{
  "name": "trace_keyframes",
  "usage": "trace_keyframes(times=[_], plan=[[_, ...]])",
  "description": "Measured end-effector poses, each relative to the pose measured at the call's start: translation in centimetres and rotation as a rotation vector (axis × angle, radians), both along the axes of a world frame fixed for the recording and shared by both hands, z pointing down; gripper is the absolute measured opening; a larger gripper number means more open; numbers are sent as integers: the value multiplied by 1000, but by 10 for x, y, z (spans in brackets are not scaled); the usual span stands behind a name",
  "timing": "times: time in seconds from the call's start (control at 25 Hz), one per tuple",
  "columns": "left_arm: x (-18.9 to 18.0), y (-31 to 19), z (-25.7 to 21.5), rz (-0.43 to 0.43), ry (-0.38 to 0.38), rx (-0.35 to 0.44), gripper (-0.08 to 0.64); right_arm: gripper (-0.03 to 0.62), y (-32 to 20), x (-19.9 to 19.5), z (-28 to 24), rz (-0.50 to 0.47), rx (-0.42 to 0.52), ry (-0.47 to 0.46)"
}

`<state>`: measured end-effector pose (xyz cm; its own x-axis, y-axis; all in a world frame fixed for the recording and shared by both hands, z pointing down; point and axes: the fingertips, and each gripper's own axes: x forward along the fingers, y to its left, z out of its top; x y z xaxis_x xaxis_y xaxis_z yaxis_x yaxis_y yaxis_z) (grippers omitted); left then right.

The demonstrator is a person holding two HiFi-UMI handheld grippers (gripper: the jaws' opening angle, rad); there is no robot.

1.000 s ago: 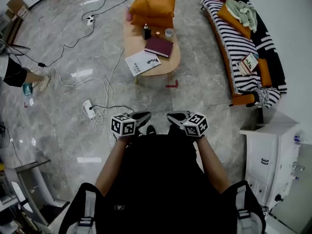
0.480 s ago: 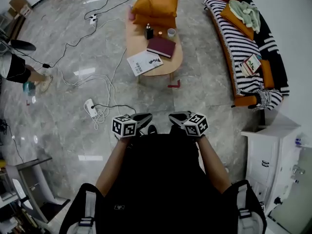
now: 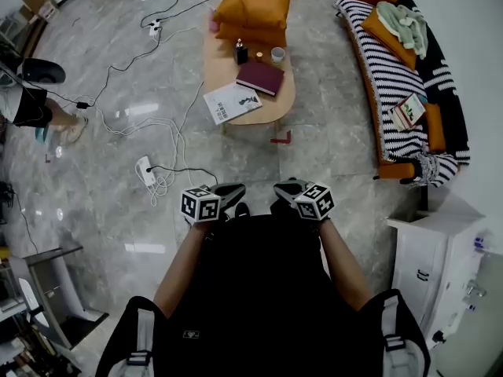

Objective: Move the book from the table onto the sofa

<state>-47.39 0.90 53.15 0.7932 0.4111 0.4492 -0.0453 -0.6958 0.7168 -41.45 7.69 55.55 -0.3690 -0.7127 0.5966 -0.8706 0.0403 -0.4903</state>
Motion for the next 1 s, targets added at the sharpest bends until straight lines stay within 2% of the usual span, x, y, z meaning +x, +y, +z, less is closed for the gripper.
trace_keyframes(times=[0.16, 0.56, 1.0], plan=[[26, 2, -3, -45, -3, 7, 20, 8, 3, 34, 6, -19, -12, 0], [105, 7, -9, -164, -2, 8, 20, 8, -9, 124, -6, -139, 8, 14], [171, 46, -6, -242, -22, -4, 20, 8, 28, 196, 1, -211, -14, -4]])
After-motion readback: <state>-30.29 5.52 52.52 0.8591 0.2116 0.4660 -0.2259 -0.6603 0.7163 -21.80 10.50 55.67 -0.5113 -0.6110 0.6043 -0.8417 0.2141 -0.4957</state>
